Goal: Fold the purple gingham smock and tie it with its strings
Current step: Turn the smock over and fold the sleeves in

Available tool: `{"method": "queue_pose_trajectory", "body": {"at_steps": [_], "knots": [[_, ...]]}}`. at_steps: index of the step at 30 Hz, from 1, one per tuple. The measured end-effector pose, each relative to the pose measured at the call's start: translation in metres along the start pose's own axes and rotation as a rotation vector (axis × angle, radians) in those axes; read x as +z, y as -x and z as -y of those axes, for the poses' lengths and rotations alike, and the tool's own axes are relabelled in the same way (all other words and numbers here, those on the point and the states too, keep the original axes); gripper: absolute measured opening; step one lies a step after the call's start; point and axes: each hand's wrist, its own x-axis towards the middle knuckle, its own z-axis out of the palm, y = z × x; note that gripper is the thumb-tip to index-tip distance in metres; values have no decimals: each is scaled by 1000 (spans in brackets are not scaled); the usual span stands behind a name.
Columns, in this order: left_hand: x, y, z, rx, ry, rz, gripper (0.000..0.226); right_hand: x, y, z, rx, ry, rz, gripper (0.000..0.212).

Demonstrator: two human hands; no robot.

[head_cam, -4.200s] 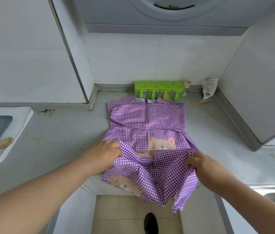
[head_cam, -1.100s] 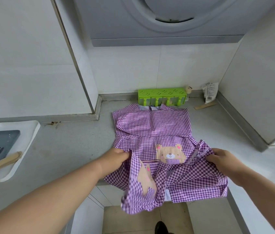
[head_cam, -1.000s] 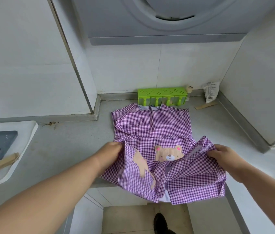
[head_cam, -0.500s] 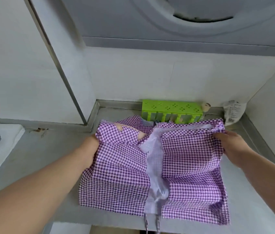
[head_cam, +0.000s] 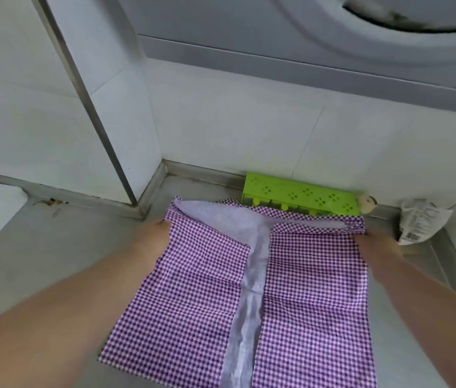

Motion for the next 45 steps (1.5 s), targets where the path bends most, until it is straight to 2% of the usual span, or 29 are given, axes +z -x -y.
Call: {"method": "queue_pose_trajectory", "body": {"at_steps": [3,5,8,10,13,16,18,21,26,28,30,32,35,37,39,43,45], "knots": [[7,-4,7,50,-23,-65,42,8,-9,-5,-36,204,-17,37],[9,-2,17,73,-37,-54,54,16,3,-14,-75,368,-51,54],[6,7,33,60,-108,-46,75,35,37,-27,-283,533,14,62],[5,16,44,119,-333,-71,78,50,59,-39,-437,609,109,57],[3,38,56,368,-800,-26,74,69,90,-60,-634,706,266,51],[5,57,73,609,-1057,110,63,83,114,-74,-683,769,342,58],[9,67,87,664,-1131,163,64,93,125,-82,-657,839,379,70],[16,76,105,589,-1161,184,75,104,133,-99,-591,912,432,86],[22,81,129,231,-1169,257,96,105,149,-114,-613,940,326,88],[20,83,129,291,-1146,185,99,104,165,-115,-679,881,263,82],[16,89,127,497,-1152,128,96,103,186,-120,-760,859,265,78],[16,95,127,619,-1224,202,90,106,201,-127,-813,896,356,78],[20,103,134,441,-1288,348,94,114,212,-135,-788,966,522,84],[22,103,136,355,-1316,374,107,118,214,-142,-775,959,549,90],[23,103,134,360,-1367,381,118,117,214,-146,-777,954,550,93],[26,99,134,526,-1385,368,124,114,215,-148,-784,950,541,96],[27,98,138,495,-1423,420,126,114,217,-148,-759,956,574,95]]}}
